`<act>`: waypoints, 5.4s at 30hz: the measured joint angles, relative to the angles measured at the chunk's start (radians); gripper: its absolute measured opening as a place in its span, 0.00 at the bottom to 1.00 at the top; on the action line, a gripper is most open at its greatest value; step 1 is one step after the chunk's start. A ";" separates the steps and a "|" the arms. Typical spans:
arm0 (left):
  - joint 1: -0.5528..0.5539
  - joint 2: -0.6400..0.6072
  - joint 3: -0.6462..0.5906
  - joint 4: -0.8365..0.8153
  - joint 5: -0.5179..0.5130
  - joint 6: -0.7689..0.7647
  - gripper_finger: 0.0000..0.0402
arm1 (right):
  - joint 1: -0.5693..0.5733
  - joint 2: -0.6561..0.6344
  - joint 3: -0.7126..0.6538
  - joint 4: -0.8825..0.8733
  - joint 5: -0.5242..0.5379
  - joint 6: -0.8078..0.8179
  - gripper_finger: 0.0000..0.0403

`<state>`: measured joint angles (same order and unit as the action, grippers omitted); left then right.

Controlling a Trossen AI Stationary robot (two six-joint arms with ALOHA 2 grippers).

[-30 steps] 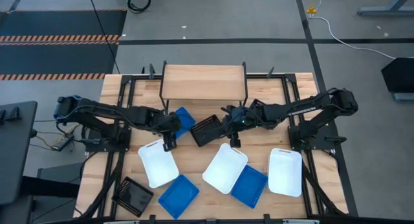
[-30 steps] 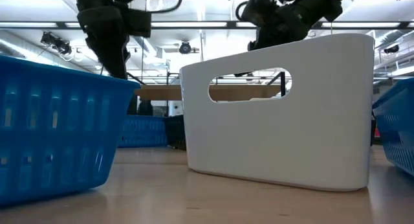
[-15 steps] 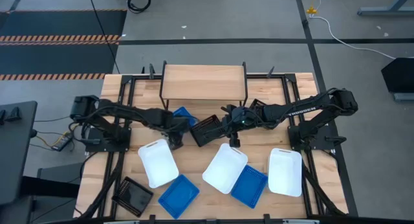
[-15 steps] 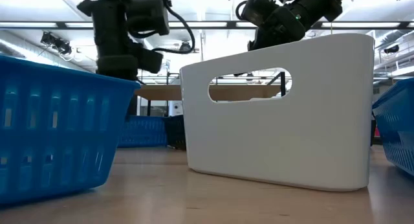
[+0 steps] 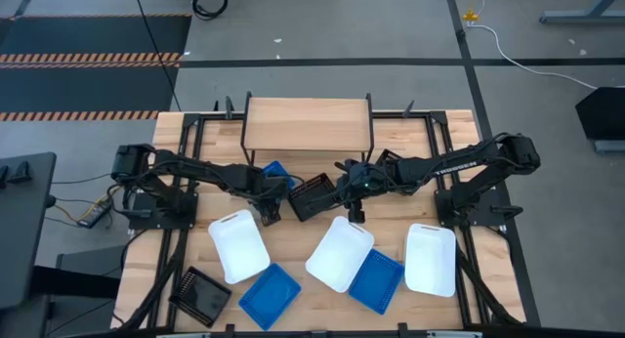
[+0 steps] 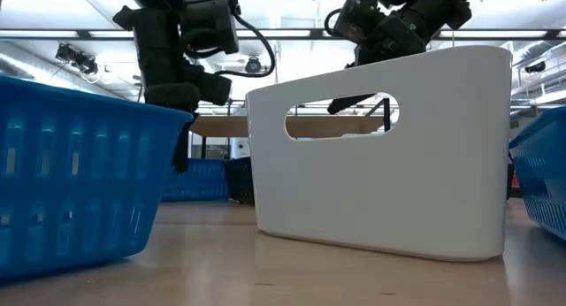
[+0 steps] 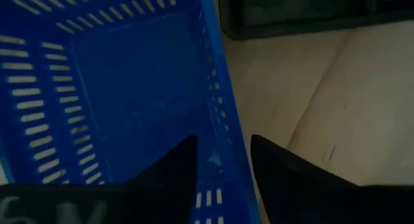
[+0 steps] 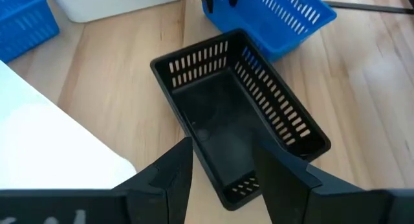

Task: Stack baskets on shelf by color
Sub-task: Put the top right black bin on the shelf

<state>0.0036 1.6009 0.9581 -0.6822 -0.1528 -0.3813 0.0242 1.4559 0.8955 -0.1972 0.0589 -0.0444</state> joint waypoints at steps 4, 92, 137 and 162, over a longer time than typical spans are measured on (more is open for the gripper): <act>0.000 -0.013 0.012 -0.015 0.000 0.008 0.35 | 0.000 0.011 0.000 0.043 0.000 -0.029 0.42; -0.039 -0.481 0.027 0.220 -0.213 0.338 0.43 | -0.332 0.176 0.765 -0.717 0.105 0.269 0.06; -0.014 -0.483 0.001 0.285 -0.220 0.368 0.43 | -0.287 0.162 0.784 -1.023 0.178 -0.575 0.42; -0.013 -0.483 0.001 0.283 -0.220 0.379 0.43 | -0.351 0.163 0.647 -0.873 0.076 -0.478 0.18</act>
<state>-0.0097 1.1175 0.9588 -0.3995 -0.3725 -0.0028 -0.3263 1.6188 1.5425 -1.0698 0.1353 -0.5222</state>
